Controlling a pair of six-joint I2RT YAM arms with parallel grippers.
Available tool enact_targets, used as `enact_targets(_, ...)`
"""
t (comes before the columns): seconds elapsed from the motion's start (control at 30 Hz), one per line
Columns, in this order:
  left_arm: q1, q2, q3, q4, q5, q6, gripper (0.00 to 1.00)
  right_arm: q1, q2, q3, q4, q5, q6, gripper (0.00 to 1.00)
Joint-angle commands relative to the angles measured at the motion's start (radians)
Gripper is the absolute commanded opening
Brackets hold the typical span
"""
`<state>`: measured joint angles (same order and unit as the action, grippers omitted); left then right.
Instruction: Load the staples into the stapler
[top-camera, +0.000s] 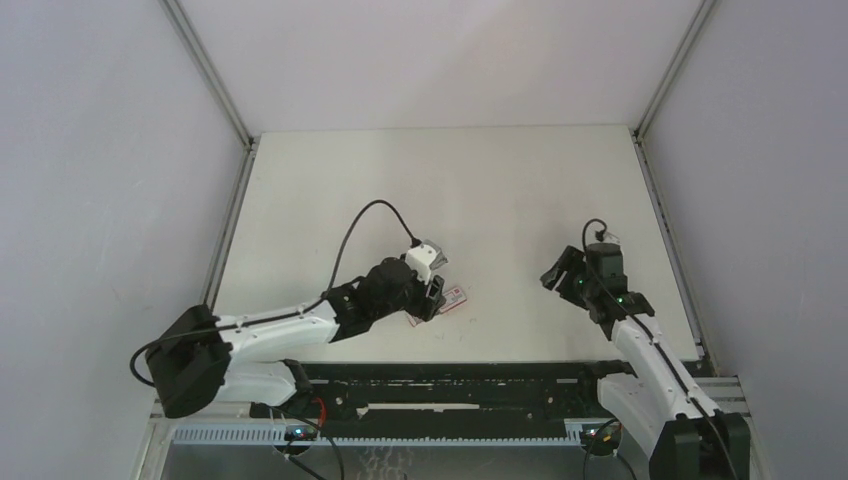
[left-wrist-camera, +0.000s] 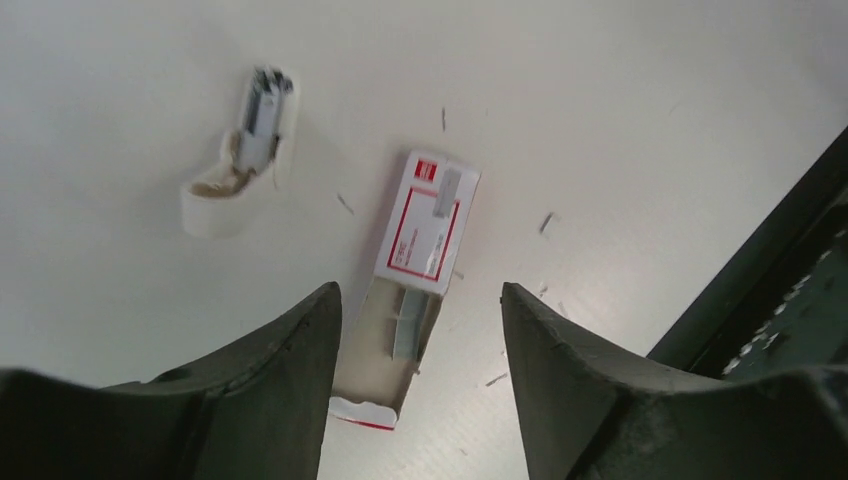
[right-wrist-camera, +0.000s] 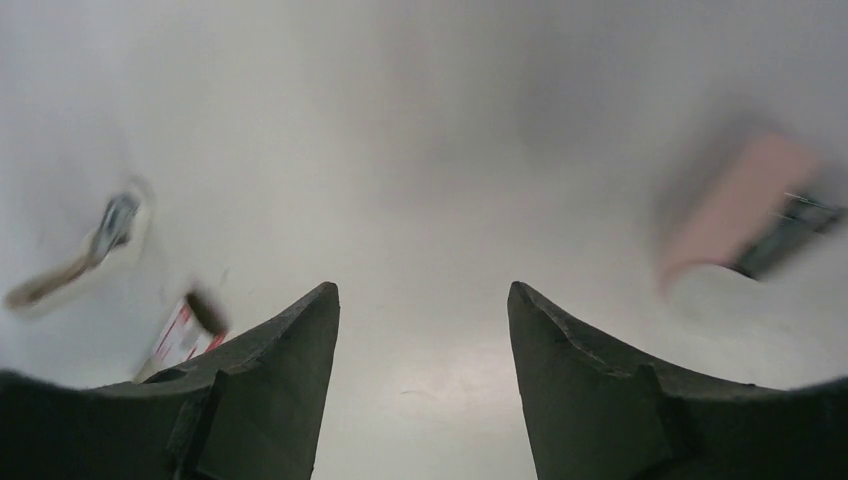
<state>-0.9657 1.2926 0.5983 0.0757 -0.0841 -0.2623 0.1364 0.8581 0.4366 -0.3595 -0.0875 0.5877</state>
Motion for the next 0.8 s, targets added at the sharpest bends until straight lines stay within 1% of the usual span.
enact_targets(0.0,-0.004,-0.144,-0.03,0.135,-0.059,-0.002,0.66,-0.1,-0.062,0.016,-0.177,0.215,0.122,0.63)
enact_targets(0.1,-0.004,-0.216,-0.078,0.18,-0.087,0.016,0.69,-0.144,-0.107,0.013,-0.213,0.312,0.172,0.64)
enact_targets(0.17,-0.002,-0.253,-0.099,0.186,-0.104,0.036,0.72,-0.165,-0.118,0.015,-0.208,0.333,0.18,0.65)
enact_targets(0.23,-0.002,-0.272,-0.103,0.168,-0.12,0.061,0.73,-0.188,-0.11,0.018,-0.204,0.333,0.191,0.66)
enact_targets(0.37,-0.001,-0.284,-0.111,0.162,-0.148,0.083,0.73,-0.218,-0.03,0.02,-0.185,0.361,0.195,0.67)
enact_targets(0.47,0.001,-0.288,-0.113,0.167,-0.137,0.071,0.73,-0.247,0.047,0.022,-0.148,0.326,0.186,0.67)
enact_targets(0.57,0.001,-0.299,-0.122,0.18,-0.122,0.052,0.74,-0.261,0.09,0.02,-0.123,0.327,0.191,0.67)
enact_targets(0.77,0.001,-0.313,-0.122,0.176,-0.132,0.048,0.74,-0.301,0.166,0.022,-0.052,0.296,0.143,0.66)
